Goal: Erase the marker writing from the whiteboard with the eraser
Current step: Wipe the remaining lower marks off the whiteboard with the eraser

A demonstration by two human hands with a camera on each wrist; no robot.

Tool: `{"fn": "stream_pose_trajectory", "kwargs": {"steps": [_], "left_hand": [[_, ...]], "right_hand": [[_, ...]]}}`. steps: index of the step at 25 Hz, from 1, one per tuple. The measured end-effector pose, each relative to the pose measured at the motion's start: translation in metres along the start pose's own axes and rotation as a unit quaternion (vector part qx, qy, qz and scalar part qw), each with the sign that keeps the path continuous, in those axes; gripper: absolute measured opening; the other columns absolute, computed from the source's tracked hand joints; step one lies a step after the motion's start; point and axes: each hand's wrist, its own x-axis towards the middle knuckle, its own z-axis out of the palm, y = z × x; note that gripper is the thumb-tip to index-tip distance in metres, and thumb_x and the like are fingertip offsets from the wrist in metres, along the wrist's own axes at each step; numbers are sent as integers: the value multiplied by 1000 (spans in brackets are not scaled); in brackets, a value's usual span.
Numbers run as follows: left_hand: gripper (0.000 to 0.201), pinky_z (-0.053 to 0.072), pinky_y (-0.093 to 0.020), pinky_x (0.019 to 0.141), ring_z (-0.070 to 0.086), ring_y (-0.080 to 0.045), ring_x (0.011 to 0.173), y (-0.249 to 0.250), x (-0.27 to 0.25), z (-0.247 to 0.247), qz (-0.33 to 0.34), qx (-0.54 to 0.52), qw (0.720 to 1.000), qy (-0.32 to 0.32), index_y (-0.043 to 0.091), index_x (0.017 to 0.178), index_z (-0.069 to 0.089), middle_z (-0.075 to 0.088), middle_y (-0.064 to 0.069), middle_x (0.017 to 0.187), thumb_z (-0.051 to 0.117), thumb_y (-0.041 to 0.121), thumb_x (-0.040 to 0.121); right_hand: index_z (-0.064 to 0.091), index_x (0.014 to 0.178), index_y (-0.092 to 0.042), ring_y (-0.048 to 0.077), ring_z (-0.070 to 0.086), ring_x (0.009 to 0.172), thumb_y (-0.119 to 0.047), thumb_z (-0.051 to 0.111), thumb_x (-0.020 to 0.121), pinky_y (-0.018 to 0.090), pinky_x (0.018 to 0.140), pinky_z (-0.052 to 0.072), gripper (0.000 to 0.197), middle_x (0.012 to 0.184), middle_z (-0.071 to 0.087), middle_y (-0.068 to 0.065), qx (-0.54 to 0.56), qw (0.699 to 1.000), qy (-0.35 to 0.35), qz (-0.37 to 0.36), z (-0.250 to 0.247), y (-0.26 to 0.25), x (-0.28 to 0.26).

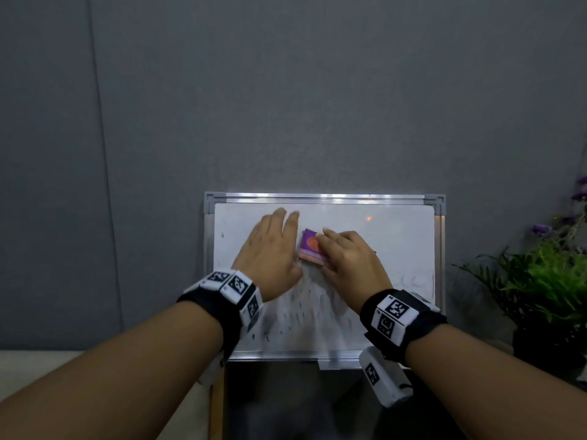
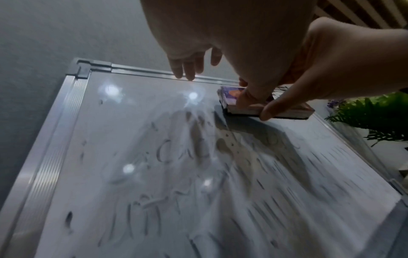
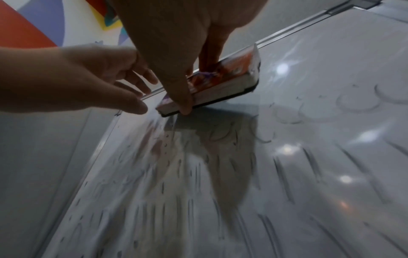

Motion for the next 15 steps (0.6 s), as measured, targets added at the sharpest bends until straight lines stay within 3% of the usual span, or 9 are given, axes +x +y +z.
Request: {"fn": "stream_pose_trajectory", "kwargs": {"steps": [2,5,11,13,15], "left_hand": [[75,37,-35,102,39,-25,122,-1,-5,7,41,21,998,37,10,141,31,37,-11,138,61,39,78],[59,41,-34,97,45,-22,115,-6,-6,18,87,17,995,53,13,127,47,47,-8,129,66,38,77],[32,47,-34,88,55,-24,102,-10,7,33,172,-23,981,84,9,110,60,59,-9,114,67,20,82],[27,46,-34,84,55,-24,96,-9,12,33,177,-18,980,91,10,108,60,59,-8,109,63,21,84],[33,46,-35,80,53,-24,92,-10,14,31,161,0,983,91,13,115,58,58,-8,107,62,27,86]], "right_hand": [[62,119,-3,31,60,94,-5,79,64,38,74,56,57,117,66,13,21,999,1,-32,-2,1,1],[62,115,-4,29,61,95,-12,77,70,39,72,56,48,111,68,10,30,997,-13,-75,-4,2,1],[65,97,-7,27,59,97,-16,65,83,43,68,54,17,109,67,6,65,990,-39,-119,8,11,11],[67,97,-6,27,59,100,-21,63,84,42,73,54,20,110,67,8,65,988,-41,-134,4,13,14],[69,98,-6,26,58,108,-26,63,85,39,88,52,25,115,66,10,44,992,-21,-113,-6,18,17]]}}
